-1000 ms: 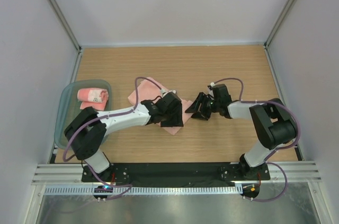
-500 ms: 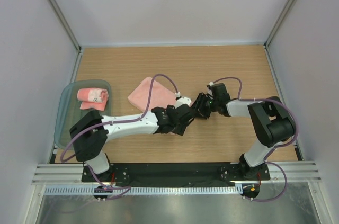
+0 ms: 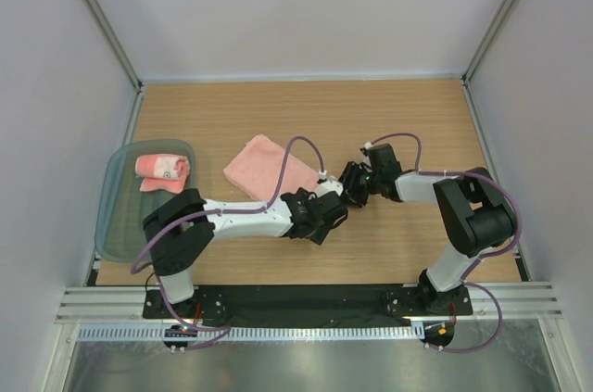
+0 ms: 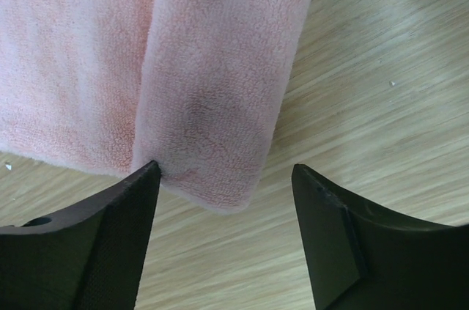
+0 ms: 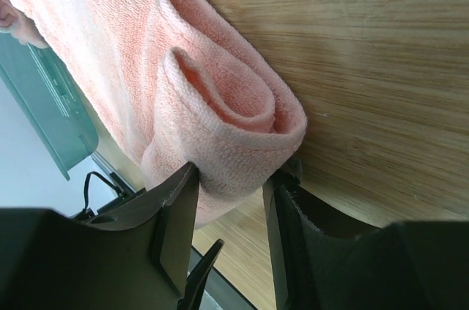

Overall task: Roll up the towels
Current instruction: Roll the towel

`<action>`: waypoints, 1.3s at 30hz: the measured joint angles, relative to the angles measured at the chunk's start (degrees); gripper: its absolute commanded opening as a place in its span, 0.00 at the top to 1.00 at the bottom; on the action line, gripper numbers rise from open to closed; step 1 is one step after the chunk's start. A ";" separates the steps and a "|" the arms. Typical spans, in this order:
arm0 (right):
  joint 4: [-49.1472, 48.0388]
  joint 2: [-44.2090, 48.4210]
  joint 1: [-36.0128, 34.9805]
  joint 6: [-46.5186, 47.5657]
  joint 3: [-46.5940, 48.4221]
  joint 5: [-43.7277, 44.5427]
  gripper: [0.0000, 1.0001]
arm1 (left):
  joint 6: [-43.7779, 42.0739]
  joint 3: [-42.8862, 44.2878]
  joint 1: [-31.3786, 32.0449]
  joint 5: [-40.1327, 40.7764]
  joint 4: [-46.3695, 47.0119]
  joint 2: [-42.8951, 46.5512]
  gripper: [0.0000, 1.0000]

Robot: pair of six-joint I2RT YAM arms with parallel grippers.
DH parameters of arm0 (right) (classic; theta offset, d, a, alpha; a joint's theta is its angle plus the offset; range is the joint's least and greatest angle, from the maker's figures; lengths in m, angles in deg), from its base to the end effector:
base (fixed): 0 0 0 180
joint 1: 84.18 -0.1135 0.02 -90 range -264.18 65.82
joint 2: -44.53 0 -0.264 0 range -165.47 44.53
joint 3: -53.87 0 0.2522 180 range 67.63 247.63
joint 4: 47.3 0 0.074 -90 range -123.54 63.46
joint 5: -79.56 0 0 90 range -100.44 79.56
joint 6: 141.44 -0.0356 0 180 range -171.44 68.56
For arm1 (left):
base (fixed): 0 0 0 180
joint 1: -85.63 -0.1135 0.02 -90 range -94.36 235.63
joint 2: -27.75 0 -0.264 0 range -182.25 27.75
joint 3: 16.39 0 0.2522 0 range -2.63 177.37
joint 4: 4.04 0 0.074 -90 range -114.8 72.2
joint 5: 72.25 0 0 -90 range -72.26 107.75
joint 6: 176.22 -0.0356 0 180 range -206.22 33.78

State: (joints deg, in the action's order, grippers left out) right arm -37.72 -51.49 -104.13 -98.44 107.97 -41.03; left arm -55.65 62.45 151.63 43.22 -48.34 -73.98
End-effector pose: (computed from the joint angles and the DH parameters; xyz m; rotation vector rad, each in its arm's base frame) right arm 0.2763 0.1196 0.1257 0.3736 2.6348 1.1145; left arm 0.1552 -0.3109 0.1761 0.6655 2.4656 -0.0005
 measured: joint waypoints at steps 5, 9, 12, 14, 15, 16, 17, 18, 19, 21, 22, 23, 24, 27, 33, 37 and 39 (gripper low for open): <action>3.04 0.00 -0.20 1.18 1.64 0.66 0.53 | -1.31 -0.31 -0.04 -0.39 1.16 -1.33 0.23; 6.64 0.00 -0.11 2.45 4.48 1.14 0.53 | -2.29 -0.52 -1.60 -2.05 1.99 -1.90 0.32; 8.87 0.00 0.48 3.72 7.02 1.53 0.52 | -2.80 -0.76 -4.24 -4.13 3.19 -1.86 0.48; 9.97 0.00 1.25 4.33 8.31 1.57 0.52 | -3.15 -0.94 -6.16 -5.38 3.98 -1.66 0.54; 10.29 0.02 1.70 4.68 8.76 1.55 0.52 | -3.48 -0.96 -7.04 -6.29 4.26 -1.55 0.60; 10.60 0.02 2.19 4.94 9.07 1.53 0.52 | -3.61 -0.96 -7.74 -7.19 4.66 -1.49 0.62; 10.95 0.07 2.62 5.16 9.20 1.51 0.52 | -3.78 -0.96 -8.31 -7.82 4.96 -1.46 0.65; 11.41 0.20 3.06 5.38 9.25 1.49 0.52 | -4.00 -0.92 -8.83 -8.70 5.25 -1.49 0.72; 12.04 0.37 3.63 5.66 9.25 1.46 0.52 | -4.02 -0.81 -9.22 -9.55 5.44 -1.49 0.74; 13.27 0.96 4.55 6.32 9.25 1.40 0.52 | -4.28 -0.59 -9.92 -11.43 5.84 -1.55 0.79; 13.64 1.29 5.01 6.45 9.25 1.36 0.51 | -4.22 -0.57 -10.27 -11.89 5.99 -1.55 0.80; 14.19 1.79 5.55 6.69 9.25 1.31 0.50 | -4.28 -0.57 -10.58 -12.63 6.21 -1.53 0.82; 14.91 2.54 6.10 6.97 9.25 1.29 0.49 | -4.22 -0.57 -10.82 -13.35 6.45 -1.49 0.85; 17.68 5.44 8.09 8.22 9.29 1.49 0.48 | -3.65 -0.59 -11.85 -16.26 7.13 -1.22 0.90; 26.53 11.74 12.24 11.72 12.57 5.01 0.44 | 0.26 -1.31 -12.59 -23.69 9.75 -0.72 1.00; 30.47 15.65 13.40 13.29 14.64 7.32 0.43 | 3.10 -1.86 -12.50 -28.52 11.63 -0.72 1.00; 31.63 17.14 13.42 13.64 14.82 7.61 0.43 | 4.90 -2.58 -12.50 -31.26 13.11 -0.50 1.00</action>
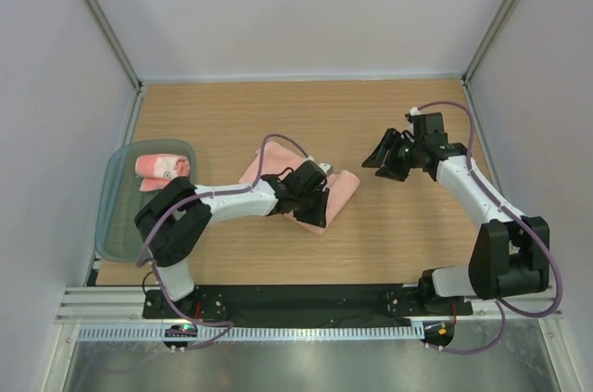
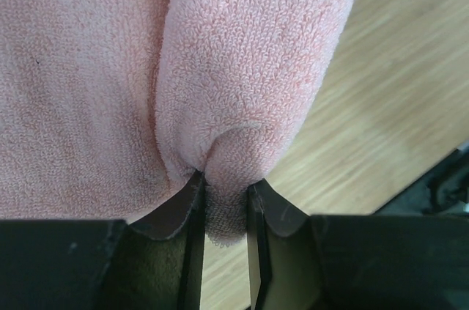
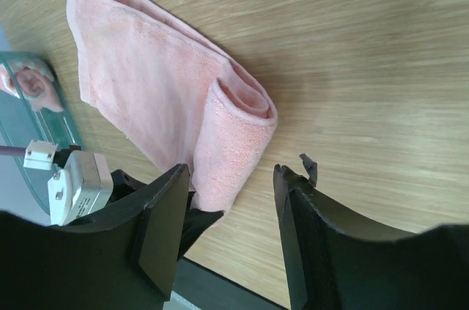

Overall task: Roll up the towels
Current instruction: Roll the towel

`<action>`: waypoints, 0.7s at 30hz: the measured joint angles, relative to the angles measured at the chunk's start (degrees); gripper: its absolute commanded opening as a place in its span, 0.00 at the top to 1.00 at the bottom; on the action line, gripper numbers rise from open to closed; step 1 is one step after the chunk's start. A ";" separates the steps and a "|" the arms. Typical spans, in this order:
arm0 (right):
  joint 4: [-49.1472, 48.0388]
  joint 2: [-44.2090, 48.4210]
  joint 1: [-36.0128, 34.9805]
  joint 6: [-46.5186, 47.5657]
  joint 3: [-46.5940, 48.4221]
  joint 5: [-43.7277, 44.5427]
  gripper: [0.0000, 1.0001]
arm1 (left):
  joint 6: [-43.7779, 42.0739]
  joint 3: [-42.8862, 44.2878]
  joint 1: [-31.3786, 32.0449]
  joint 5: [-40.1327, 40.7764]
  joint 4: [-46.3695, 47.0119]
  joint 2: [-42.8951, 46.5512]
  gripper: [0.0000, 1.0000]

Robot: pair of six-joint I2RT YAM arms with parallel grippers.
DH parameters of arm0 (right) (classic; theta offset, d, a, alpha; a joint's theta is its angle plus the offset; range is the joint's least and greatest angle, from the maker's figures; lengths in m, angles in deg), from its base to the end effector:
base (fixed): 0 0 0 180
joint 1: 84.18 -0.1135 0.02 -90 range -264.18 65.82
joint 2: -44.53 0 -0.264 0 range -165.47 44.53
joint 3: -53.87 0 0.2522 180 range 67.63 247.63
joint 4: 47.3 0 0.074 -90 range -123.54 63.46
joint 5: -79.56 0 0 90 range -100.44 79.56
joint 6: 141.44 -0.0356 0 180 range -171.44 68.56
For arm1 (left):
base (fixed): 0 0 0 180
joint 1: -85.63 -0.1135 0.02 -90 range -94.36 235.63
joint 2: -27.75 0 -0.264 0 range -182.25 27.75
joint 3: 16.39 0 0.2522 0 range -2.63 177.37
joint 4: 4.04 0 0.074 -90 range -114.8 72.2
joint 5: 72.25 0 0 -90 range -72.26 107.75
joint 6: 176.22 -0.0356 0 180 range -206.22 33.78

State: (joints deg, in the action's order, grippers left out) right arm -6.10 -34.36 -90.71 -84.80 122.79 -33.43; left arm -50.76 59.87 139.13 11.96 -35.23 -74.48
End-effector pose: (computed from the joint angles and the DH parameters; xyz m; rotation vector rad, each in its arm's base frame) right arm 0.2810 0.0462 0.2457 0.4100 2.4998 0.7868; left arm 0.2124 -0.2931 0.1691 0.4675 2.6856 -0.6612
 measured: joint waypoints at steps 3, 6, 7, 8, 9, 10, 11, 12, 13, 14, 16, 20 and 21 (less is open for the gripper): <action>1.81 1.09 0.00 0.13 0.00 0.33 0.43 | 2.84 -2.01 -0.02 -3.76 2.80 0.70 1.00; 3.37 1.99 0.00 0.13 0.00 0.39 0.43 | 6.38 -4.72 -0.37 -7.50 6.54 1.62 1.00; 3.89 2.47 0.00 0.15 0.00 0.37 0.43 | 7.69 -5.64 -0.52 -8.61 7.80 1.95 1.00; 4.42 2.93 0.00 0.22 0.00 0.37 0.43 | 9.03 -6.73 -0.90 -9.68 9.38 2.34 1.00; 4.83 3.45 0.00 0.28 0.00 0.35 0.43 | 10.29 -7.78 -1.31 -10.88 10.78 2.69 1.00; 5.11 3.93 0.00 0.33 0.00 0.35 0.43 | 11.80 -8.87 -1.79 -12.17 12.37 2.91 1.00; 5.38 4.44 0.00 0.33 -0.02 0.33 0.42 | 13.33 -10.05 -2.34 -13.35 14.29 3.10 1.00; 5.60 4.94 0.00 0.33 -0.02 0.31 0.43 | 14.86 -11.23 -2.97 -14.51 16.22 3.26 1.00; 5.70 5.29 0.00 0.33 -0.02 0.28 0.43 | 16.15 -12.11 -3.48 -15.50 17.66 3.32 1.00; 5.79 5.44 0.00 0.33 -0.02 0.15 0.42 | 17.86 -13.18 -4.13 -16.70 19.45 3.43 1.00; 5.84 5.53 0.00 0.33 -0.04 -0.11 0.42 | 20.81 -14.97 -5.33 -18.67 22.29 3.63 1.00; 5.81 5.53 0.00 0.33 -0.42 -1.38 0.42 | 26.01 -17.00 -7.21 -20.44 24.04 4.79 1.00; 5.53 5.53 0.00 0.33 -0.76 -1.99 0.42 | 27.21 -17.11 -7.72 -20.61 23.89 5.03 1.00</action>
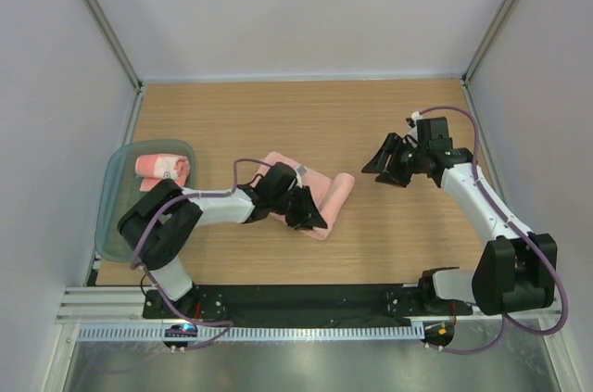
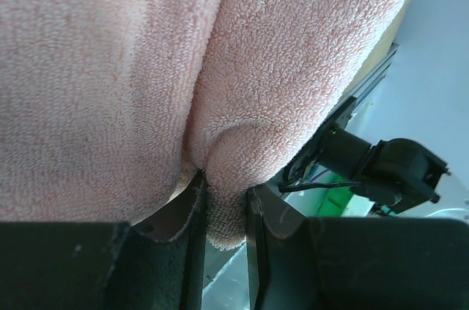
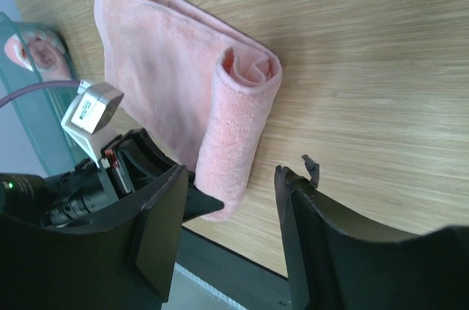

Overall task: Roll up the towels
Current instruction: Roll the towel

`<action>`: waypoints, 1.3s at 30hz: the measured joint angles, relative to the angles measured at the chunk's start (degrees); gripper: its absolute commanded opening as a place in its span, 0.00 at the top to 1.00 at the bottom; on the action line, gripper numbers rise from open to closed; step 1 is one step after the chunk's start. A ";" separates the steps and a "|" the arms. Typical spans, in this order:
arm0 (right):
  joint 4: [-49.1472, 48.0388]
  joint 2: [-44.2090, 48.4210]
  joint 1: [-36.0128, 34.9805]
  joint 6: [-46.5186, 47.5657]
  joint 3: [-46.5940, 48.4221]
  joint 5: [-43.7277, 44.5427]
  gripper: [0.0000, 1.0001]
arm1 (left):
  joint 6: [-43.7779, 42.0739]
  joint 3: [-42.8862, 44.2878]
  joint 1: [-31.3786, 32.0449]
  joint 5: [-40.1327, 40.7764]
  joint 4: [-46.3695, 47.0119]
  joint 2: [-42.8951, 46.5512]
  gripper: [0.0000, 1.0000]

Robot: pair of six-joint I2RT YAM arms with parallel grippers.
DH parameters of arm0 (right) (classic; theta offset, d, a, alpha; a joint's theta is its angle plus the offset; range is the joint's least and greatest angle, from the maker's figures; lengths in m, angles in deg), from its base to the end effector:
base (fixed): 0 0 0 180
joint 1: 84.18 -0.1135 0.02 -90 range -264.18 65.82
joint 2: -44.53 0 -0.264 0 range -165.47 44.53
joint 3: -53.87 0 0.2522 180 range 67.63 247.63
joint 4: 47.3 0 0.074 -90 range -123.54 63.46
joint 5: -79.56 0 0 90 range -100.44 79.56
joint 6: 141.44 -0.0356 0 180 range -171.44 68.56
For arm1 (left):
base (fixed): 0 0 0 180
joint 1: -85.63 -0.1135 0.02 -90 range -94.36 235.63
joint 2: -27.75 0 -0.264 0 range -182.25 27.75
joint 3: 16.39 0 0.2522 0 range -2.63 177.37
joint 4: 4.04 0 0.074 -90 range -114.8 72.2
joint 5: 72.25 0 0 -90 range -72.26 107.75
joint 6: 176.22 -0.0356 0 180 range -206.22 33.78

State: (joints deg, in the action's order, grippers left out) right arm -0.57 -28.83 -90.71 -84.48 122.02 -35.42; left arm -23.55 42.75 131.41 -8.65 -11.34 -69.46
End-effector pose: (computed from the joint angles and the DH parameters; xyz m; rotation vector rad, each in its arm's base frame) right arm 0.2577 0.0446 0.2599 0.3933 2.5157 0.8256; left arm 0.2161 -0.2447 0.1445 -0.1421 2.7608 -1.2936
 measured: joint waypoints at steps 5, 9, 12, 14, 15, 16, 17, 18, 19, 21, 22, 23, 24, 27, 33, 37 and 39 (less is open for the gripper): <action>-2.97 0.00 -0.33 -0.28 -3.41 -4.42 0.42 | 4.70 -0.63 -2.60 -2.69 -0.55 0.15 1.00; -4.57 -0.04 -1.73 -0.50 -4.72 -6.45 0.42 | 7.67 -0.83 -5.55 -5.77 -1.70 0.13 1.00; -5.97 -0.37 -2.80 -0.70 -4.81 -7.37 0.42 | 8.94 -0.83 -7.52 -8.02 -2.56 -0.04 1.00; -7.34 -0.94 -3.52 -1.01 -4.87 -8.00 0.42 | 9.01 -0.83 -8.55 -9.18 -3.04 -0.63 1.00; -8.02 -1.20 -4.09 -1.18 -4.96 -8.22 0.43 | 8.98 -0.83 -8.96 -9.70 -3.39 -1.01 1.00; -9.05 -1.57 -4.72 -1.42 -5.18 -8.50 0.43 | 8.98 -0.74 -9.55 -10.47 -4.02 -1.57 1.00; -10.01 -2.05 -5.46 -1.75 -5.38 -8.83 0.44 | 9.01 -0.72 -9.94 -10.99 -4.42 -1.97 1.00; -11.23 -2.67 -6.36 -2.14 -5.62 -9.16 0.46 | 9.01 -0.70 -10.40 -11.61 -4.85 -2.32 1.00; -12.57 -3.50 -7.48 -2.64 -5.77 -9.57 0.49 | 9.11 -0.70 -10.91 -12.35 -5.27 -2.60 1.00; -15.50 -5.66 -9.73 -3.61 -5.95 -10.40 0.55 | 9.18 -0.70 -12.09 -13.77 -6.03 -2.84 1.00; -17.25 -7.10 -11.02 -4.15 -5.99 -10.88 0.57 | 9.20 -0.70 -12.48 -14.19 -6.36 -2.91 1.00; -19.10 -8.70 -12.28 -4.79 -6.10 -11.45 0.59 | 9.18 -0.70 -13.03 -14.82 -6.69 -3.04 1.00; -21.07 -10.29 -13.29 -5.53 -6.21 -11.87 0.61 | 9.11 -0.59 -13.57 -15.37 -7.13 -3.26 1.00; -26.43 -14.60 -15.41 -7.74 -6.78 -13.03 0.64 | 8.74 0.20 -14.95 -17.03 -9.11 -4.11 1.00; -35.28 -22.95 -17.11 -10.82 -6.71 -14.14 0.69 | 6.99 2.29 -17.00 -20.26 -12.04 -6.71 1.00; -39.06 -27.50 -17.16 -12.11 -5.95 -15.10 0.71 | 6.01 2.67 -17.77 -21.18 -12.63 -7.06 0.98; -40.44 -28.57 -17.22 -12.59 -5.77 -15.52 0.72 | 5.79 2.84 -18.05 -21.03 -13.14 -7.06 0.87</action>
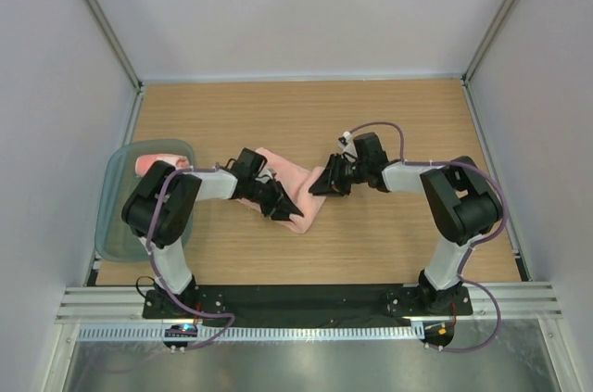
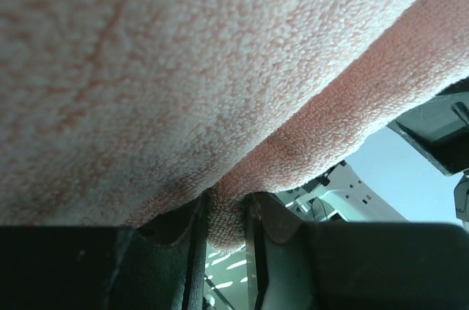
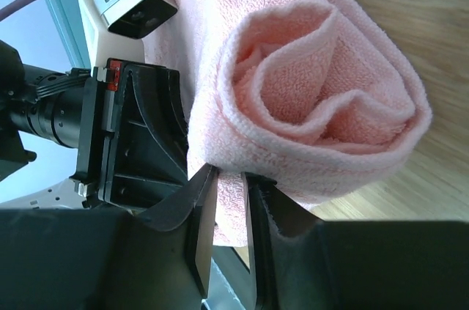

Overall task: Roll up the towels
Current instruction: Roll the towel

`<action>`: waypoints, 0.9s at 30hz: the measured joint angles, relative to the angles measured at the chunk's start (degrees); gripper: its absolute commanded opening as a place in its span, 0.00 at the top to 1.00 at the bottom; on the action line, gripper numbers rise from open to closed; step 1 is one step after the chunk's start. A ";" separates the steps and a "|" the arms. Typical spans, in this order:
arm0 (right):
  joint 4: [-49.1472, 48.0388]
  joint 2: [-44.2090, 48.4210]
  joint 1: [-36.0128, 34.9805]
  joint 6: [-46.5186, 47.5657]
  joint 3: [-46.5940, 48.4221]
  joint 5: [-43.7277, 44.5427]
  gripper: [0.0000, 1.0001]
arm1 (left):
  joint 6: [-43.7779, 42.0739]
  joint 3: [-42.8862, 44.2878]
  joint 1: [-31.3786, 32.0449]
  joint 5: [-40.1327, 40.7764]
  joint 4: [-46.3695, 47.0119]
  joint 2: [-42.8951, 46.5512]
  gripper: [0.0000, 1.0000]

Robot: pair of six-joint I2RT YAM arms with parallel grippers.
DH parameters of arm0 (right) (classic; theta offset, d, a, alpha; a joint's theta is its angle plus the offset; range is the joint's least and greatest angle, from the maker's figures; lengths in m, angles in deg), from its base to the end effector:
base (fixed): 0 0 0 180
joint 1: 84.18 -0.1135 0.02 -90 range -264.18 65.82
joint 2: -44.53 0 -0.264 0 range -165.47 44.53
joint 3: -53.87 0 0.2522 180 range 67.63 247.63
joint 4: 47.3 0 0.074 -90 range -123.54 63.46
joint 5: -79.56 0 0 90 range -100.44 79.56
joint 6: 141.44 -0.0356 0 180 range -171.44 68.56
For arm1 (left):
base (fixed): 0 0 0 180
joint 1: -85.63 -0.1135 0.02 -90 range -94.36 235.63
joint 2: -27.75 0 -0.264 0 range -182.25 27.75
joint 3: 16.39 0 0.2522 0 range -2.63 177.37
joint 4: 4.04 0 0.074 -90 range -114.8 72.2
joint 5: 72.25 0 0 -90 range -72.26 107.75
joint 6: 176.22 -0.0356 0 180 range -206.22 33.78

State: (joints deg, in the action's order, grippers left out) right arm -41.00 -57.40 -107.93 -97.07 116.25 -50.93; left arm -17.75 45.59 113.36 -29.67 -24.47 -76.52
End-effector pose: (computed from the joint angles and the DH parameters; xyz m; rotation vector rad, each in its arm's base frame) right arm 0.3014 0.1579 0.1387 0.1098 2.5852 1.3667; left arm 0.2680 -0.1705 0.1125 0.6356 -2.4959 1.2137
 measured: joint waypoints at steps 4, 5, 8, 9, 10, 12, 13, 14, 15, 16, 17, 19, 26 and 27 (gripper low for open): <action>-0.70 -1.25 -0.17 -0.15 1.09 0.02 0.73 | -1.79 1.79 -0.11 2.19 -4.15 0.42 0.65; -0.70 -1.57 -0.22 -0.15 1.46 0.13 0.73 | -2.71 2.47 -0.11 3.41 -6.01 0.79 0.63; -0.57 -2.29 -0.31 -0.04 2.45 0.55 0.74 | -5.22 4.66 -0.11 7.26 -11.76 2.34 0.61; -0.42 -2.47 -0.50 0.02 2.73 0.76 0.73 | -6.23 5.44 -0.09 8.90 -13.75 2.86 0.60; -0.22 -2.60 -0.66 0.09 3.04 1.01 0.73 | -7.28 6.16 -0.09 10.38 -15.43 3.37 0.60; 0.28 -2.84 -1.22 0.31 3.76 1.62 0.74 | -8.92 7.30 0.04 13.73 -18.53 4.42 0.60; 0.66 -2.95 -1.46 0.46 4.13 1.97 0.74 | -9.79 8.02 0.28 15.65 -20.35 4.96 0.60; 1.01 -3.06 -1.75 0.63 4.55 2.36 0.74 | -10.73 8.83 0.61 17.57 -22.08 5.46 0.60; 1.40 -3.21 -2.14 0.72 4.98 2.78 0.74 | -11.78 9.77 1.01 19.61 -23.96 5.97 0.60; 1.88 -3.34 -2.49 0.90 5.49 3.19 0.74 | -12.66 10.78 1.55 21.81 -25.75 6.43 0.60; 2.36 -3.50 -2.80 1.11 6.01 3.58 0.74 | -13.62 11.82 2.29 24.00 -27.43 6.88 0.60; 3.30 -3.87 -3.39 1.57 7.15 4.31 0.74 | -15.45 14.10 4.15 28.61 -30.67 7.74 0.60; 6.56 -5.75 -4.92 2.43 11.23 5.90 0.74 | -20.83 21.64 10.32 40.06 -39.19 8.57 0.57; 6.91 -6.10 -5.09 2.49 11.82 6.08 0.74 | -21.20 21.92 10.64 40.85 -39.89 8.57 0.57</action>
State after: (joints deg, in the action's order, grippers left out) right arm -34.10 -63.49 -113.02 -94.57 128.08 -44.86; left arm -38.95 67.52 124.00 11.18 -64.36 -67.95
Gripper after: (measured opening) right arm 0.263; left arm 0.422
